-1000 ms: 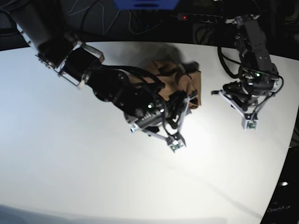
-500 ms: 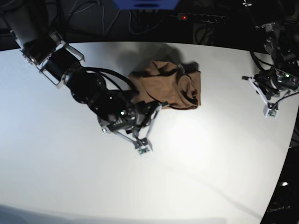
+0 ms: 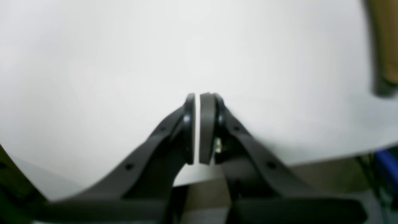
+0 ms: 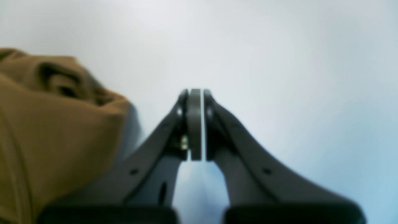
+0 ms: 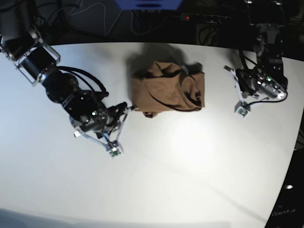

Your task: Fold the T-shirt properly

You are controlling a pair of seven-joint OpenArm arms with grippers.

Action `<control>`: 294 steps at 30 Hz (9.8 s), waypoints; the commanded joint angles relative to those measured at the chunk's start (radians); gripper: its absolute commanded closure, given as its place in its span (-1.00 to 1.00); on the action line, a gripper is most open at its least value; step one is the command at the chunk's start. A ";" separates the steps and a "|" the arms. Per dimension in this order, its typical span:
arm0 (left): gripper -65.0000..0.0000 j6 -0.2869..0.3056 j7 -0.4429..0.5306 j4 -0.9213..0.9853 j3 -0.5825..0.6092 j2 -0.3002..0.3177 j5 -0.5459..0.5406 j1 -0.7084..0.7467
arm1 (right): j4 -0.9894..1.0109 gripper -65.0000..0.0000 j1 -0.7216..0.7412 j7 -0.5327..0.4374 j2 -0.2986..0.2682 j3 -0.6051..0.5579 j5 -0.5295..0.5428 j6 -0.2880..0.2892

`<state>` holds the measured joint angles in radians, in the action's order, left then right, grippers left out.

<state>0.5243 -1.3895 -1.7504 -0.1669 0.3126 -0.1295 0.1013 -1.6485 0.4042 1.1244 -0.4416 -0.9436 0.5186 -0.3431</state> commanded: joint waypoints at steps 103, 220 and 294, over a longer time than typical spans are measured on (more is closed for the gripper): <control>0.92 0.000 0.075 0.369 0.465 -0.123 0.011 -0.348 | 0.029 0.99 -0.308 -0.206 0.017 -0.134 -0.007 0.012; 0.92 0.174 0.740 0.112 -0.371 -0.290 0.927 0.315 | -0.296 0.99 -0.993 -0.220 -0.323 0.047 0.001 -0.355; 0.92 -0.292 1.762 1.711 -0.830 -0.309 1.092 -0.122 | 1.648 0.97 -0.429 -1.480 0.298 0.013 0.355 0.464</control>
<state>0.2276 0.3595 -0.0380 -0.9943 0.0025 0.9623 -0.0166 0.0021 -0.0452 -0.3305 -0.1589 -0.9329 0.8722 0.1074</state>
